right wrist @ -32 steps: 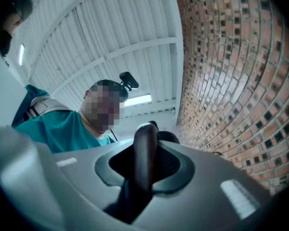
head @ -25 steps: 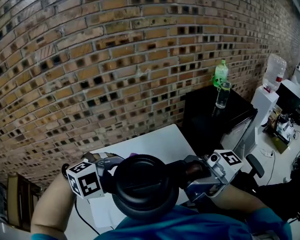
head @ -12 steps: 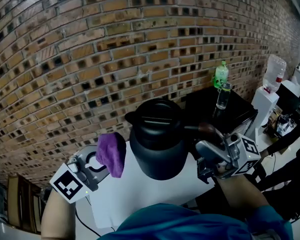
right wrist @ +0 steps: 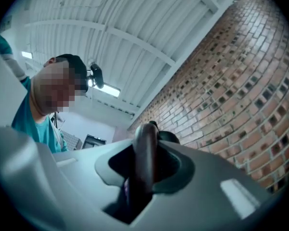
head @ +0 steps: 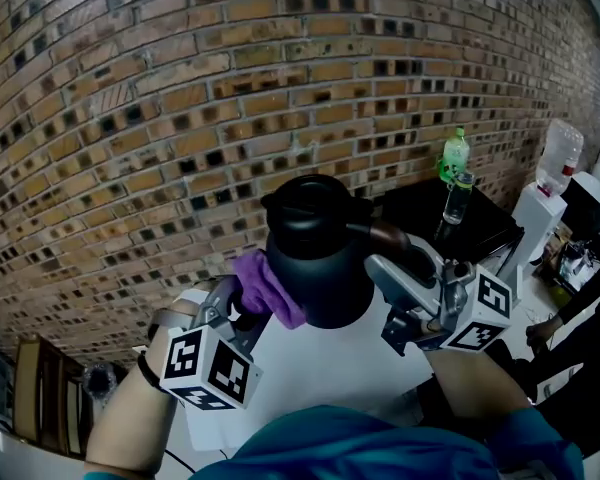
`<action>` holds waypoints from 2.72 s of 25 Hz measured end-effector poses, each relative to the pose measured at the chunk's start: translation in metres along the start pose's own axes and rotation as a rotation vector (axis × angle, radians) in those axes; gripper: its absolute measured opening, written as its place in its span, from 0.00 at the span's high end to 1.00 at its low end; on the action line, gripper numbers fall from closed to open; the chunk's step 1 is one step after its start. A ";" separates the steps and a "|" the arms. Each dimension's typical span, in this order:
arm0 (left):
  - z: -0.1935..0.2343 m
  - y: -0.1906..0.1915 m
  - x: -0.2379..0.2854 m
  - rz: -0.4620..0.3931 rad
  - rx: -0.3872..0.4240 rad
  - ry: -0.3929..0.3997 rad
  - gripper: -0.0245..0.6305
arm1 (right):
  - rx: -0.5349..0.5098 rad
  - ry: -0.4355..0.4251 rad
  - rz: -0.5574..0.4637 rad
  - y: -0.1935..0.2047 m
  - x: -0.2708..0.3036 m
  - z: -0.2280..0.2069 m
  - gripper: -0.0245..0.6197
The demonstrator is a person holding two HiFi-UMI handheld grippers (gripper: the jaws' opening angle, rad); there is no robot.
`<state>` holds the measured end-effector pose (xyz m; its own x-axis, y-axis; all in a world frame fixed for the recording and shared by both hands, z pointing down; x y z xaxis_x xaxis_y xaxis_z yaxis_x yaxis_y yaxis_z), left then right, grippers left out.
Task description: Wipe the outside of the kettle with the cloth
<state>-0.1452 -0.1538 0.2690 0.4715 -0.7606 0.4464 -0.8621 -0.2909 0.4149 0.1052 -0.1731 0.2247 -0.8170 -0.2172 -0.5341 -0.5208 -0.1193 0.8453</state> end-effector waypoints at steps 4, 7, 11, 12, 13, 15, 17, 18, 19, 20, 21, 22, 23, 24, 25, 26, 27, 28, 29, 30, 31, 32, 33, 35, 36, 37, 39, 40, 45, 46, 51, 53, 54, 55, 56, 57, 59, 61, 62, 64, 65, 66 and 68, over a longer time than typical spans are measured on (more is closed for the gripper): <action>-0.030 0.001 0.023 0.013 0.020 0.109 0.84 | -0.020 0.019 -0.033 -0.010 0.007 -0.006 0.82; -0.033 -0.001 0.027 -0.012 0.004 0.154 0.84 | -0.028 0.053 -0.039 -0.014 0.012 -0.014 0.82; 0.010 -0.019 -0.005 -0.069 -0.061 0.016 0.84 | -0.035 0.150 0.011 -0.003 0.014 -0.028 0.82; 0.022 -0.027 -0.011 -0.073 -0.062 -0.029 0.84 | -0.040 0.173 0.032 0.002 0.015 -0.031 0.82; 0.029 -0.034 -0.013 -0.067 -0.044 -0.061 0.84 | -0.041 0.190 0.051 0.008 0.015 -0.033 0.82; 0.034 -0.044 -0.007 -0.029 0.028 -0.075 0.84 | -0.032 0.206 0.077 0.018 0.016 -0.035 0.82; 0.031 -0.051 0.005 0.028 0.095 -0.059 0.84 | -0.024 0.211 0.093 0.026 0.018 -0.035 0.82; 0.029 -0.052 0.009 0.053 0.117 -0.054 0.84 | -0.025 0.216 0.100 0.027 0.018 -0.035 0.82; 0.027 -0.052 0.012 0.073 0.132 -0.049 0.84 | -0.031 0.221 0.107 0.028 0.019 -0.035 0.82; 0.023 -0.052 0.015 0.087 0.142 -0.040 0.84 | -0.040 0.224 0.115 0.028 0.018 -0.034 0.82; 0.018 -0.052 0.018 0.100 0.151 -0.023 0.84 | -0.050 0.225 0.121 0.027 0.018 -0.034 0.82; 0.010 -0.051 0.022 0.112 0.160 0.003 0.84 | -0.060 0.225 0.123 0.026 0.019 -0.033 0.82; 0.001 -0.049 0.028 0.124 0.170 0.037 0.84 | -0.068 0.223 0.120 0.024 0.019 -0.031 0.82; -0.010 -0.047 0.034 0.136 0.180 0.076 0.84 | -0.075 0.218 0.113 0.022 0.020 -0.030 0.82; -0.022 -0.044 0.042 0.150 0.192 0.113 0.84 | -0.084 0.212 0.107 0.020 0.020 -0.029 0.82; -0.033 -0.040 0.050 0.165 0.206 0.144 0.84 | -0.098 0.204 0.102 0.018 0.021 -0.027 0.82; -0.042 -0.037 0.056 0.174 0.215 0.168 0.84 | -0.113 0.195 0.101 0.016 0.021 -0.025 0.82; -0.048 -0.036 0.060 0.165 0.213 0.188 0.84 | -0.122 0.188 0.101 0.015 0.021 -0.025 0.82; -0.050 -0.038 0.059 0.140 0.197 0.207 0.84 | -0.122 0.183 0.099 0.013 0.020 -0.025 0.82; -0.049 -0.041 0.054 0.105 0.172 0.223 0.84 | -0.114 0.181 0.097 0.013 0.018 -0.026 0.82; -0.046 -0.045 0.045 0.067 0.141 0.236 0.84 | -0.104 0.181 0.097 0.013 0.016 -0.027 0.82; -0.040 -0.049 0.033 0.027 0.110 0.241 0.84 | -0.101 0.182 0.105 0.014 0.013 -0.028 0.82; -0.031 -0.052 0.020 -0.009 0.084 0.235 0.84 | -0.108 0.182 0.120 0.016 0.011 -0.027 0.82; -0.009 -0.057 -0.005 -0.061 0.054 0.194 0.84 | -0.136 0.179 0.167 0.024 0.007 -0.025 0.82; 0.003 -0.059 -0.015 -0.072 0.051 0.165 0.84 | -0.147 0.176 0.192 0.029 0.005 -0.024 0.82; 0.015 -0.061 -0.023 -0.073 0.054 0.136 0.84 | -0.154 0.173 0.214 0.035 0.003 -0.022 0.82; 0.032 -0.066 -0.030 -0.052 0.068 0.081 0.84 | -0.152 0.167 0.253 0.047 0.000 -0.019 0.82; 0.037 -0.069 -0.029 -0.033 0.084 0.062 0.84 | -0.146 0.162 0.269 0.053 -0.001 -0.018 0.82; 0.025 -0.071 -0.006 0.055 0.251 0.098 0.84 | -0.129 0.105 0.326 0.073 0.003 -0.005 0.82; 0.018 -0.072 -0.003 0.056 0.264 0.123 0.84 | -0.128 0.090 0.331 0.075 0.004 -0.003 0.82; 0.008 -0.069 -0.006 0.002 0.213 0.199 0.84 | -0.095 0.053 0.302 0.070 -0.004 0.001 0.82; 0.013 -0.062 -0.018 -0.035 0.163 0.197 0.84 | -0.100 0.035 0.282 0.064 -0.009 0.004 0.82; 0.019 -0.057 -0.025 -0.057 0.127 0.187 0.84 | -0.094 0.027 0.269 0.061 -0.012 0.004 0.82; 0.025 -0.052 -0.033 -0.078 0.083 0.174 0.84 | -0.082 0.018 0.252 0.058 -0.015 0.004 0.82; 0.031 -0.048 -0.039 -0.092 0.036 0.157 0.84 | -0.065 0.008 0.233 0.054 -0.019 0.004 0.82; 0.037 -0.043 -0.044 -0.096 -0.005 0.138 0.84 | -0.048 -0.003 0.213 0.051 -0.022 0.003 0.82; 0.044 -0.029 -0.046 -0.083 -0.043 0.118 0.84 | -0.028 -0.033 0.182 0.046 -0.028 0.005 0.82; 0.046 -0.017 -0.043 -0.074 -0.060 0.135 0.84 | -0.032 -0.068 0.165 0.041 -0.033 0.009 0.82; 0.045 -0.013 -0.041 -0.068 -0.065 0.148 0.84 | -0.035 -0.086 0.157 0.038 -0.034 0.011 0.82; 0.041 -0.003 -0.037 -0.033 -0.061 0.163 0.84 | -0.033 -0.126 0.140 0.033 -0.035 0.017 0.82; 0.040 0.003 -0.035 -0.005 -0.054 0.161 0.84 | -0.029 -0.151 0.131 0.030 -0.034 0.020 0.82; 0.041 0.010 -0.033 0.022 -0.048 0.154 0.84 | -0.027 -0.175 0.124 0.028 -0.033 0.023 0.82; 0.048 0.021 -0.034 0.053 -0.049 0.123 0.84 | -0.031 -0.209 0.132 0.027 -0.031 0.027 0.82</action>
<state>-0.1882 -0.1620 0.2239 0.4475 -0.6966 0.5608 -0.8776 -0.2215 0.4252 0.1096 -0.1435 0.2638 -0.9126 -0.0281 -0.4078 -0.4009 -0.1339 0.9063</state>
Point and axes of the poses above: the fingertips, and each gripper's own axes: x forward along the fingers, z to its left, y out of its underside, the point moved 10 cm from there along -x, backward along the fingers, and after that the axes turned 3 degrees about x, right-handed, at the moved point
